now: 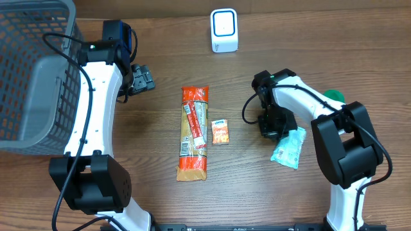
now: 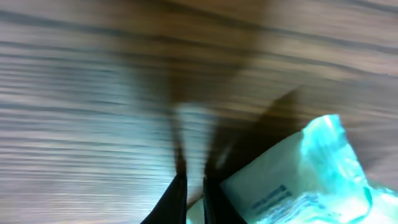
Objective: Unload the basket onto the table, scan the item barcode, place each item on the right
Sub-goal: 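Carry the wipes pack right and set it down on the table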
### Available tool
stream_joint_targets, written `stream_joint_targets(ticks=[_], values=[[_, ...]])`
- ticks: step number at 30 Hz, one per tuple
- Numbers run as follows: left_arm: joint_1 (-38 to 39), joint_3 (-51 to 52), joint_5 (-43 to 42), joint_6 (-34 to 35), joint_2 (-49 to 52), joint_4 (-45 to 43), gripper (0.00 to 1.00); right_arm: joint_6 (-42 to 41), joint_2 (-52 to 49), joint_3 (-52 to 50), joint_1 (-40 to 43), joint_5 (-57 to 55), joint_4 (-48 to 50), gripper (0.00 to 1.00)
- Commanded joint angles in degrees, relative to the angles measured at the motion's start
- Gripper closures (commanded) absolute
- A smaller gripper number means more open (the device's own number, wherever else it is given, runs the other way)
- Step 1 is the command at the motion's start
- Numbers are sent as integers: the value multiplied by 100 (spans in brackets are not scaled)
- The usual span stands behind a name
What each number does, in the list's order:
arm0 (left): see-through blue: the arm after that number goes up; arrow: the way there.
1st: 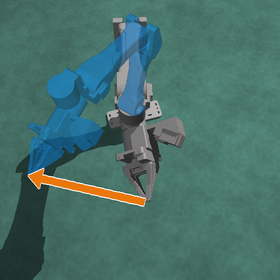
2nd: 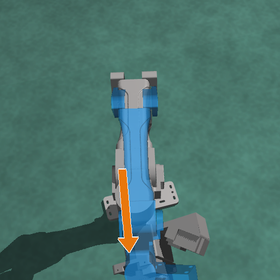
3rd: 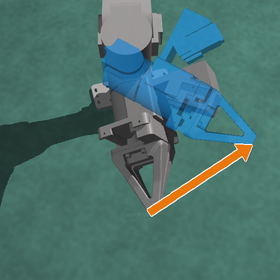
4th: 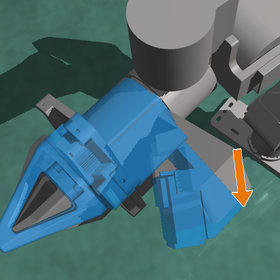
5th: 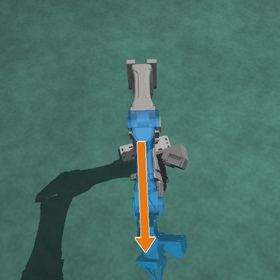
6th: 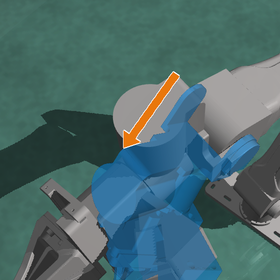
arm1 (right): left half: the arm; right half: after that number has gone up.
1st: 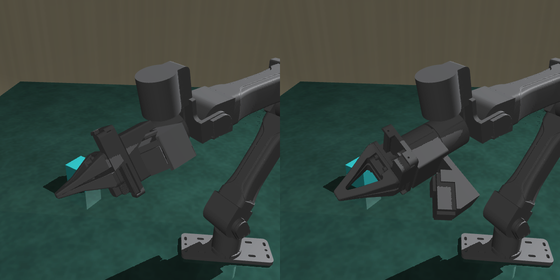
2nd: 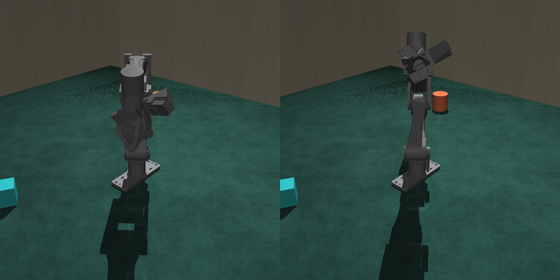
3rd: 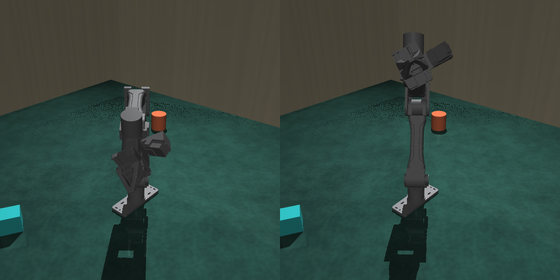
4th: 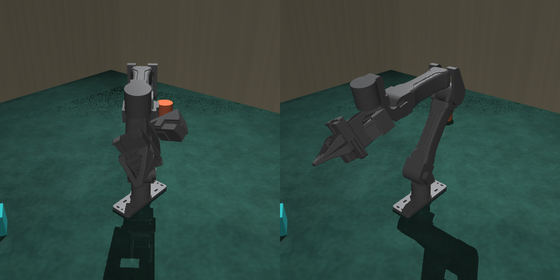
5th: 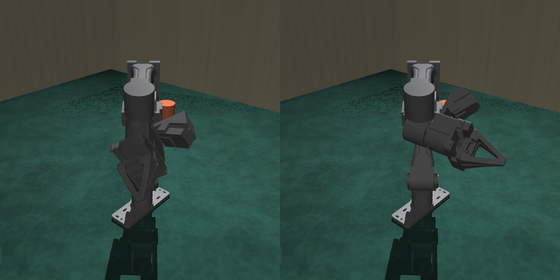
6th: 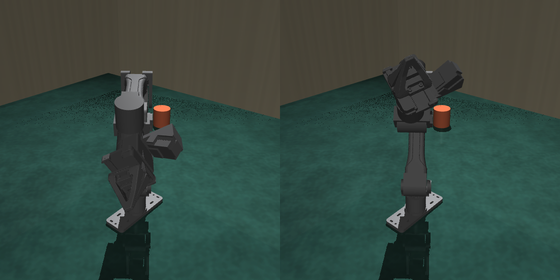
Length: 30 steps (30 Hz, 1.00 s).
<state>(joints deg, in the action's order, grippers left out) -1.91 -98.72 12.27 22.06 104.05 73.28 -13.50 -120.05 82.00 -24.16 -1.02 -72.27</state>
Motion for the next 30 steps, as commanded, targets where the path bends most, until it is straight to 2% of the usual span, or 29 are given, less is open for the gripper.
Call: stream_joint_targets(ticks=[1,4,12,16,23,30], values=[[7,15,57,-85,-7,-4,0,-22,144,-68,72,98,-68,89],[7,15,57,-85,-7,-4,0,44,144,-68,-13,839,-184,87],[7,15,57,-85,-7,-4,0,9,144,-79,-52,782,-723,84],[7,15,57,-85,-7,-4,0,-31,144,-254,-52,505,-710,83],[7,15,57,-85,-7,-4,0,-603,144,-549,44,-837,-678,82],[7,15,57,-85,-7,-4,0,-798,144,-549,267,-1040,-133,82]])
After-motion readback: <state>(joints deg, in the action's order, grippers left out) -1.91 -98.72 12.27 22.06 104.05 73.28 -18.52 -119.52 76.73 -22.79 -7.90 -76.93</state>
